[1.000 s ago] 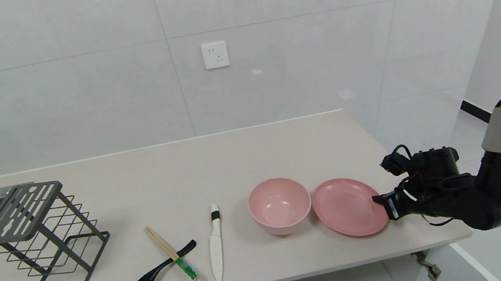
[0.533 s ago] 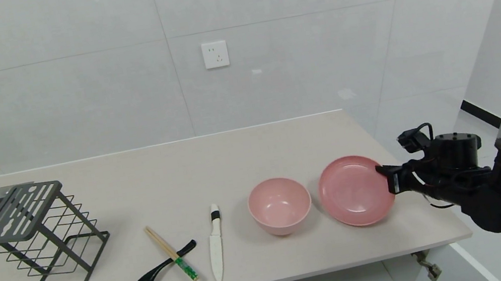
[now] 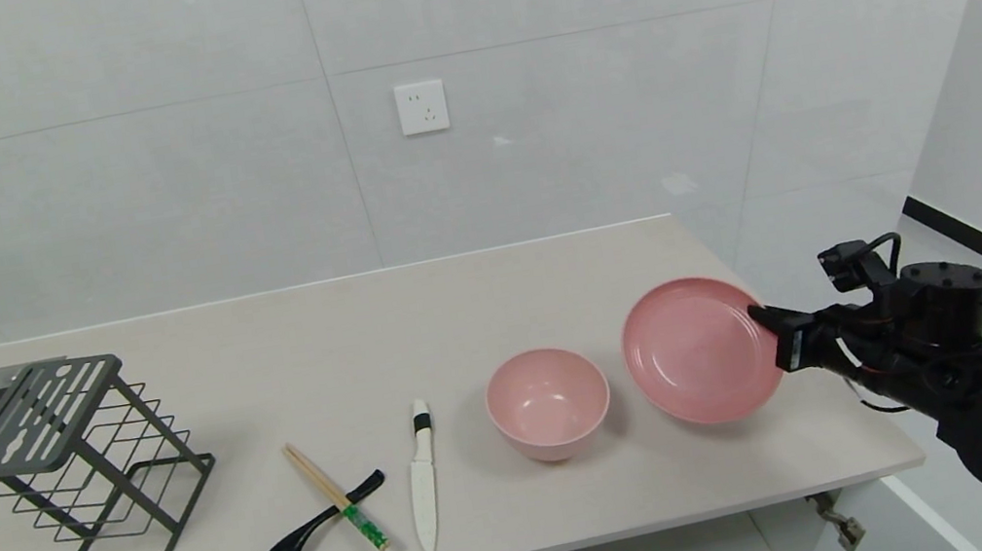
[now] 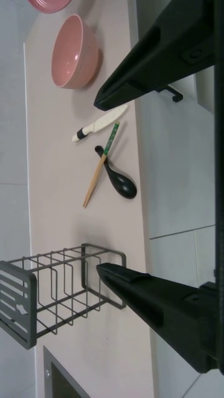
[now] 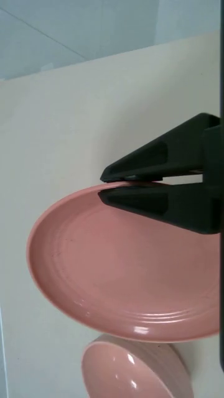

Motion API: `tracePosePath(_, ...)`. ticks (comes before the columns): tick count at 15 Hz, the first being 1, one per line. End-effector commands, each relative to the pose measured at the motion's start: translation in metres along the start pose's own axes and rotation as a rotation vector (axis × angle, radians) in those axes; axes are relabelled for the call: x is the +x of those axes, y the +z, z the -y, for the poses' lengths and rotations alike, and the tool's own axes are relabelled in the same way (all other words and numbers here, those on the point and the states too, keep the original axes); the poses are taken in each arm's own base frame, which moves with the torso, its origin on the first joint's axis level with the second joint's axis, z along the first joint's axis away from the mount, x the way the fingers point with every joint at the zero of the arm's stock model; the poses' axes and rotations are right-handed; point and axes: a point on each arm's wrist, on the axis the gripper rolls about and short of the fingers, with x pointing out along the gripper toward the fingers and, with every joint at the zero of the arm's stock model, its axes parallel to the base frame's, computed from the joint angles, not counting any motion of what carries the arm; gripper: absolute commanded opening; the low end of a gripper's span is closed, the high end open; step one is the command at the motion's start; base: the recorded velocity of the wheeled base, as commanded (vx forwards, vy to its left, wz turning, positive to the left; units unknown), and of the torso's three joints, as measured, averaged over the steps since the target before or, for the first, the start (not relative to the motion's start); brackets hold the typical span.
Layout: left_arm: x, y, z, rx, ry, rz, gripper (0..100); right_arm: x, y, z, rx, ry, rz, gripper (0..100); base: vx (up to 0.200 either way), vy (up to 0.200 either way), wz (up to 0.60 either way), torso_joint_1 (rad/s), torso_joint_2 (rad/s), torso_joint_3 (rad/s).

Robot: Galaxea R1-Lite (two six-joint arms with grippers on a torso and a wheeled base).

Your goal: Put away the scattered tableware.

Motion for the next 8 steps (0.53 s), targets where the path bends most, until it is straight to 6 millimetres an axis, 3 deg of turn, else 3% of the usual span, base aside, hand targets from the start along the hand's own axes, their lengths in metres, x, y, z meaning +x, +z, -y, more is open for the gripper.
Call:
tracePosePath(1,0.0,0.0,0.0,-0.002,0.0,-0.001,100,-0.013,0.014,-0.006,-0.008,0.009,0.033,0,0.0,0.0,0.0,0.0,0.0,0.0)
tracePosePath(5,0.0,0.0,0.0,-0.002,0.001,0.001,100,-0.038,0.053,-0.021,-0.039,0.037,0.158,0,0.0,0.0,0.0,0.0,0.0,0.0)
tracePosePath(8,0.0,0.0,0.0,0.009,-0.009,-0.001,100,-0.053,0.067,-0.024,-0.048,0.036,0.202,0,0.0,0.0,0.0,0.0,0.0,0.0)
